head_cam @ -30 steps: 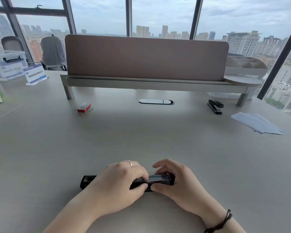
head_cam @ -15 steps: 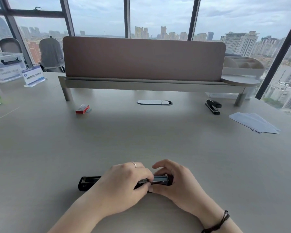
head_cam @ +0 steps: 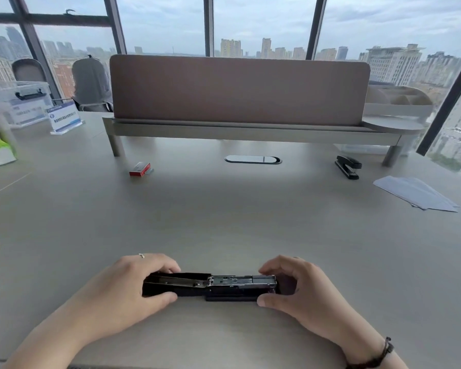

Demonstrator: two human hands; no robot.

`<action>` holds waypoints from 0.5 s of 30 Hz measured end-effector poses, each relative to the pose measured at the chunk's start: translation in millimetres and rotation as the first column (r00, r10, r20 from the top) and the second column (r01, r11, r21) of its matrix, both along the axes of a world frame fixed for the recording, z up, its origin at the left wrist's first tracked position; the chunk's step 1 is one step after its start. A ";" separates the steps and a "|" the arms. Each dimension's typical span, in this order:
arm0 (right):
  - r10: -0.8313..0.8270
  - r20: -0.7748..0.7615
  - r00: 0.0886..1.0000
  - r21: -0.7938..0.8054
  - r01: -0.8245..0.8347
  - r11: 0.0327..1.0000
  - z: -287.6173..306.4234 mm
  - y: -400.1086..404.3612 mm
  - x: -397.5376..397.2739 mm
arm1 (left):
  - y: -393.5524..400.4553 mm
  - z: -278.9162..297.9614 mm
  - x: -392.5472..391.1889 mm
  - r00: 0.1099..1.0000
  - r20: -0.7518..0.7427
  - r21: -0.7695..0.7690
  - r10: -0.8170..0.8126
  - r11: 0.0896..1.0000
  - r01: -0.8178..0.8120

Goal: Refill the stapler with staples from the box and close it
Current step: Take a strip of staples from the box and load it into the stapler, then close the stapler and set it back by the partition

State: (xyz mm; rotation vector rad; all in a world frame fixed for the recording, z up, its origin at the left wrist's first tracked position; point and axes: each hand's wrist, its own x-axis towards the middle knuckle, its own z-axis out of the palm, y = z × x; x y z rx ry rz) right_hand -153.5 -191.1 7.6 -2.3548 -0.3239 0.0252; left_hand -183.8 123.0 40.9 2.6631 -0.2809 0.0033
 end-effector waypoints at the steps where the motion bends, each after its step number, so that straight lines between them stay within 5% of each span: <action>1: -0.004 0.005 1.000 -0.002 0.004 1.000 0.4 0.1 0.5 | 4.8 0.1 0.0 1.000 -0.012 -0.020 0.016 1.000 -0.016; 15: 0.028 -0.009 1.000 -0.026 -0.028 0.999 -0.4 0.3 5.8 | 22.5 2.3 9.5 0.995 -0.092 -0.295 0.045 0.953 -0.071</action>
